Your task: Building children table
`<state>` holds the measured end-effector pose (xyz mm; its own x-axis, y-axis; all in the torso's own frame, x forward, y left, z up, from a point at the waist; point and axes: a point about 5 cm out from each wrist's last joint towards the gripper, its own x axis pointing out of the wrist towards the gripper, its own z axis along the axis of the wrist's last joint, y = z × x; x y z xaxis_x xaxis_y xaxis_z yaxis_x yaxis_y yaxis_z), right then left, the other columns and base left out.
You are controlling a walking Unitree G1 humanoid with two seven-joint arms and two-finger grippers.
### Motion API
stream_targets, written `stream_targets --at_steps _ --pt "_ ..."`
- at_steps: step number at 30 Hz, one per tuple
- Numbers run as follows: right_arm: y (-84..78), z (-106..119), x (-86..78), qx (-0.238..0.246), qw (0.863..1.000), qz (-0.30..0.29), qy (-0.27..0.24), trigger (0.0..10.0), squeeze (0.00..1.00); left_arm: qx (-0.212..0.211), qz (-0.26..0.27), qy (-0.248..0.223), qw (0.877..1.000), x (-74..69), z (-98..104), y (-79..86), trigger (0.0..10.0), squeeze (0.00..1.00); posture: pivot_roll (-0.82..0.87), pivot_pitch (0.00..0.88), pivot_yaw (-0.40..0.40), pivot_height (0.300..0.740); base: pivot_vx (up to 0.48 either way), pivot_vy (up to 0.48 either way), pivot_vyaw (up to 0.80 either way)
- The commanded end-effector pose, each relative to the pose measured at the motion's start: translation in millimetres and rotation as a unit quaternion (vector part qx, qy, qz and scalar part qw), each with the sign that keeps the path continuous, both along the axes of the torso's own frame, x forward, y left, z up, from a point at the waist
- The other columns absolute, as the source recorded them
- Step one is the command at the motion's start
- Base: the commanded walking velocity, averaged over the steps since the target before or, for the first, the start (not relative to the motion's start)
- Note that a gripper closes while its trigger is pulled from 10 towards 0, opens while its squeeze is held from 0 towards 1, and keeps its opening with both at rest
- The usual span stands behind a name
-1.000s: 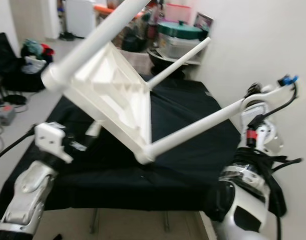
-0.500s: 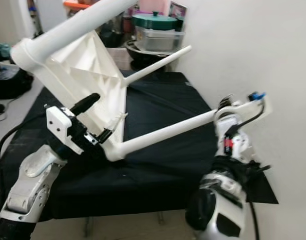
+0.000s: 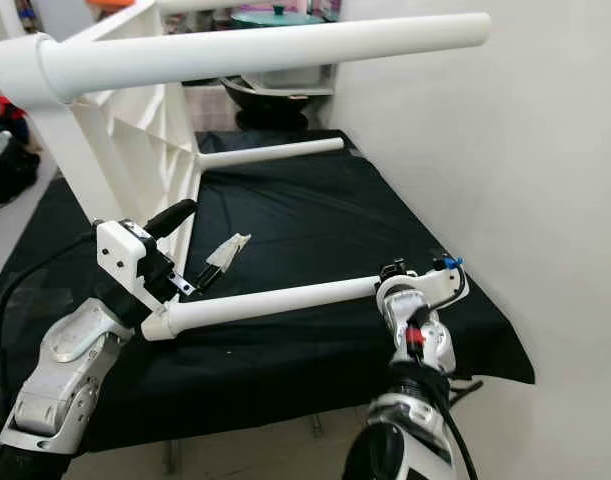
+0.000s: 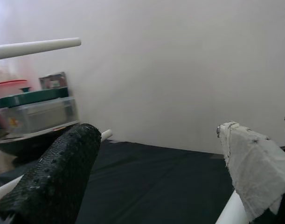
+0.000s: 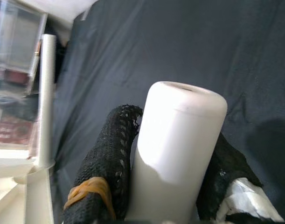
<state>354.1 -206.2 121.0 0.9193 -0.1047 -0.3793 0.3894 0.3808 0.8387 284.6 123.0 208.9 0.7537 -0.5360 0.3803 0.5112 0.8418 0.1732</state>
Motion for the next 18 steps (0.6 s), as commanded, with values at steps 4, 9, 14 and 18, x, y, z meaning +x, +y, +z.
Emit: stream_targets --at_steps 4,9,14,18 --pt "34.9 -40 -12.3 -0.110 0.979 0.160 0.060 10.0 0.00 0.011 0.007 0.007 1.000 -0.8 -1 0.8 10.0 0.00 0.11 0.000 -0.107 0.740 0.000 0.000 0.00" --pt "29.7 -58 -20.1 -0.108 0.977 0.134 0.126 10.0 0.00 0.012 0.009 0.011 1.000 -1.3 -2 1.1 10.0 0.00 0.11 0.000 -0.108 0.740 0.000 0.000 0.00" --pt "35.3 -61 -21.4 -0.103 0.977 0.148 0.111 10.0 1.00 0.013 0.008 0.013 1.000 -1.0 -2 -0.6 10.0 0.00 0.11 0.000 -0.102 0.740 0.000 0.000 0.00" --pt "33.3 -54 -17.6 -0.113 0.979 0.151 0.082 10.0 1.00 0.015 0.008 0.014 1.000 -0.6 -2 -1.1 10.0 0.00 0.11 0.000 -0.101 0.740 0.000 0.000 0.00"
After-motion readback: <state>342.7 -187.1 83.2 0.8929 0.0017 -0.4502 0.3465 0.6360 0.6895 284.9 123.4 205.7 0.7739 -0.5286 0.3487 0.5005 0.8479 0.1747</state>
